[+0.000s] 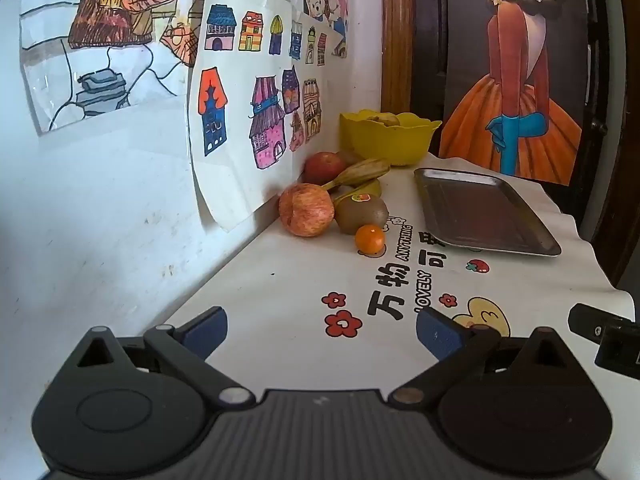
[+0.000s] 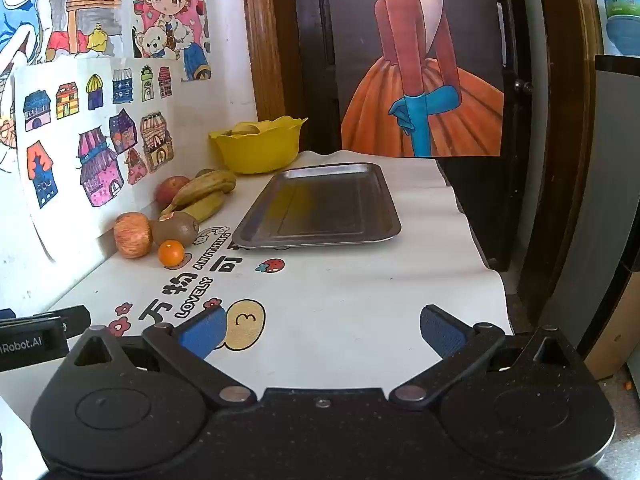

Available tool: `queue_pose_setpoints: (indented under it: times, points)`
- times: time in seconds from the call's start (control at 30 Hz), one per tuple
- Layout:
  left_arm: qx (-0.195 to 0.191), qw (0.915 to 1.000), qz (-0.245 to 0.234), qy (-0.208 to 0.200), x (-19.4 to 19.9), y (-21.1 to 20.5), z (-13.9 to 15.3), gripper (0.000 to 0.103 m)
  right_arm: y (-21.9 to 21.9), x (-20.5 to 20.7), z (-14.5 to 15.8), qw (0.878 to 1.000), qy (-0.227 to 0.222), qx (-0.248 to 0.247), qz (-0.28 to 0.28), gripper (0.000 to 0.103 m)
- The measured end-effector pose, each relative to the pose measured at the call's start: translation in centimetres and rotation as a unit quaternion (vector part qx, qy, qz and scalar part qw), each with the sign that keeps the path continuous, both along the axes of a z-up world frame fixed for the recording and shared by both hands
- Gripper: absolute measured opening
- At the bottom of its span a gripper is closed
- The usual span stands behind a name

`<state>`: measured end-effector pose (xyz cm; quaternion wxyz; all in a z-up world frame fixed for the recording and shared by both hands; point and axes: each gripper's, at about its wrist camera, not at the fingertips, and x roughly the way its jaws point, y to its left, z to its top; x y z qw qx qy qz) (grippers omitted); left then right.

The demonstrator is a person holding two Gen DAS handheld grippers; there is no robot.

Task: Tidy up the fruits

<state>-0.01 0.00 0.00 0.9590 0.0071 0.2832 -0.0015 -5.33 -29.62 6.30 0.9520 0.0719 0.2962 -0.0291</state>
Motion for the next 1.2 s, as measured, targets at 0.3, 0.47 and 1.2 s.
queue_pose_setpoints:
  times: [0.3,0.47,1.2]
  points:
    - [-0.001,1.0,0.0,0.0,0.0,0.0,0.0,0.102,0.2,0.0,-0.1,1.0,0.0,0.0,0.0,0.102]
    - [-0.001,1.0,0.0,0.0,0.0,0.1,0.0,0.102,-0.1,0.1,-0.1,1.0,0.0,-0.001,0.0,0.102]
    - [-0.001,1.0,0.0,0.001,-0.3,1.0,-0.2,0.102,0.0,0.0,-0.1,1.0,0.002,0.0,0.001,0.102]
